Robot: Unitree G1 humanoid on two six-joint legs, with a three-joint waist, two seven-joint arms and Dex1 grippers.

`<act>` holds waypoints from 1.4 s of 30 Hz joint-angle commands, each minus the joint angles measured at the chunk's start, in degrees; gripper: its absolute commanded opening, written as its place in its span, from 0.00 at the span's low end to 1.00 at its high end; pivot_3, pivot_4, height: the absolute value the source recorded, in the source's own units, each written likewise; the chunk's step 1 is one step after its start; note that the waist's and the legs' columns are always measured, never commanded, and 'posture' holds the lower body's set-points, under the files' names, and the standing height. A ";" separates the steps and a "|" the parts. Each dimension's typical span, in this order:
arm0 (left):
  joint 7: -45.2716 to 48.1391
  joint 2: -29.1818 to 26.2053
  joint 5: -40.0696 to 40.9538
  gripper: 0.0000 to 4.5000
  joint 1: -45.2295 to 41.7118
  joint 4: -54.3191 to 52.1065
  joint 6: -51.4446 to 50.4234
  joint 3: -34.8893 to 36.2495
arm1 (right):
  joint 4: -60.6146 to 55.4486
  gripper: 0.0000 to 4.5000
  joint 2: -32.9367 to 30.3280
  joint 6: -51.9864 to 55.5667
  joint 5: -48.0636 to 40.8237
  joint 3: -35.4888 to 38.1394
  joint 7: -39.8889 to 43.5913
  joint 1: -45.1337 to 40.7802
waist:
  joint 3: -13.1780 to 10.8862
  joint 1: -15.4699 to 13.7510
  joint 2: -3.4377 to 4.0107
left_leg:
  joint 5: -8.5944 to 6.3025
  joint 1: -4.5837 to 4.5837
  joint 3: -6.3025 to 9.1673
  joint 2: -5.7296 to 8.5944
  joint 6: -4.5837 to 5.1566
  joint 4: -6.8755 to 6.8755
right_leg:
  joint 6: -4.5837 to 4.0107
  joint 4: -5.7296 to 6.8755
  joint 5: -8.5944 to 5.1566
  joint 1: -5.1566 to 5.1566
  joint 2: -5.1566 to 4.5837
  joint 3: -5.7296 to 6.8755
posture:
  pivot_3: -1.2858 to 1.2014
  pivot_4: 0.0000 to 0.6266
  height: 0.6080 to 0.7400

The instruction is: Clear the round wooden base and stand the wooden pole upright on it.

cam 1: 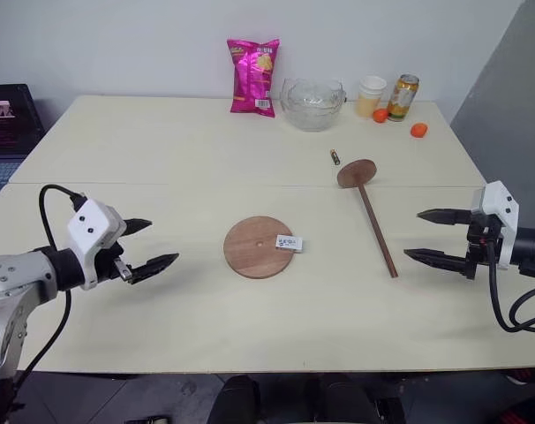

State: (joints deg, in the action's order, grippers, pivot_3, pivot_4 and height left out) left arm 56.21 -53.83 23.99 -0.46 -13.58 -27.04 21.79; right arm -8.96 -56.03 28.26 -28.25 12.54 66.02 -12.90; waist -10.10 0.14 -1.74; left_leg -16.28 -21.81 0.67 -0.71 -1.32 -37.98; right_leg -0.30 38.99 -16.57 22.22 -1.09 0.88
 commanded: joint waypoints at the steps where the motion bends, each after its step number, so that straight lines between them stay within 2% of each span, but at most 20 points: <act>1: 0.23 -1.11 0.30 0.99 -0.73 -0.38 0.58 1.12 | -0.96 1.00 -0.57 -1.14 -0.35 1.84 -0.15 -0.44 | 0.00 -0.02 0.00 | 0.00 0.00 0.00 0.00 0.00 0.00 | 0.00 0.00 0.00 0.00 0.00 0.00 | 0.52 0.24 1.00; 11: 0.66 -0.30 1.20 0.99 -1.27 -0.20 3.93 2.30 | 0.32 1.00 -0.36 -2.08 0.66 1.25 -0.99 -1.32 | 0.00 -0.02 0.00 | 0.00 0.00 0.00 0.00 0.00 0.00 | 0.00 0.00 0.00 0.00 0.00 0.00 | 0.52 0.24 1.00; 13: 1.68 -0.75 3.35 0.99 -1.72 0.30 1.79 2.74 | 0.34 1.00 -0.95 -0.90 0.19 1.04 -0.54 -1.50 | 0.00 0.00 0.00 | 0.00 0.00 -0.01 0.00 0.00 0.00 | 0.00 0.00 0.00 0.00 0.00 0.00 | 0.52 0.24 1.00; 17: 3.94 -2.89 1.82 0.99 -1.13 -0.54 3.41 1.06 | -0.59 1.00 -1.38 -0.76 0.26 0.53 -0.31 -1.95 | 0.00 0.00 0.00 | 0.00 0.00 0.00 0.00 0.00 0.00 | 0.00 0.01 0.00 0.00 0.00 0.01 | 0.52 0.24 1.00; 24: 5.20 -3.15 3.49 0.99 -3.78 -5.39 3.02 -2.15 | -5.98 1.00 1.53 0.03 -0.61 -3.95 -1.82 -5.37 | 0.00 0.07 0.01 | 0.00 0.00 -0.01 0.00 0.00 0.00 | 0.00 0.00 0.00 0.00 0.00 -0.01 | 0.52 0.24 1.00; 29: 6.96 -3.61 3.09 0.99 -4.84 -6.46 3.58 -4.91 | -8.51 1.00 8.10 0.39 2.22 -13.85 -4.25 -10.05 | 0.00 0.20 0.01 | 0.00 0.02 0.00 -0.01 0.00 0.00 | 0.00 0.03 0.00 0.01 0.02 -0.01 | 0.52 0.24 1.00; 33: 7.70 -3.17 2.62 0.99 -6.29 -6.74 4.08 -7.57 | -4.11 1.00 16.48 0.63 9.07 -24.50 -8.61 -16.08 | 0.01 0.25 -0.02 | 0.00 -0.02 0.00 0.01 0.00 -0.02 | 0.00 0.03 0.00 0.03 0.02 0.00 | 0.52 0.24 1.00; 42: 8.66 -2.91 0.46 0.99 -7.84 -7.30 5.47 -12.48 | 12.73 1.00 28.85 -4.94 17.31 -32.99 -9.61 -25.01 | 0.00 0.08 -0.02 | 0.01 -0.09 -0.05 0.05 0.00 -0.10 | 0.00 0.02 0.01 0.08 0.00 -0.06 | 0.52 0.24 1.00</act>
State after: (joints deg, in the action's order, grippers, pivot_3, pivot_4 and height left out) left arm 64.60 -56.40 24.57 -7.39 -19.32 -22.43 8.95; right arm 2.95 -27.50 25.13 -11.59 -20.43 56.23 -36.63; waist -10.10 0.21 -1.76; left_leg -16.27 -21.89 0.64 -0.68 -1.32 -38.07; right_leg -0.30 39.02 -16.57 22.30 -1.07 0.84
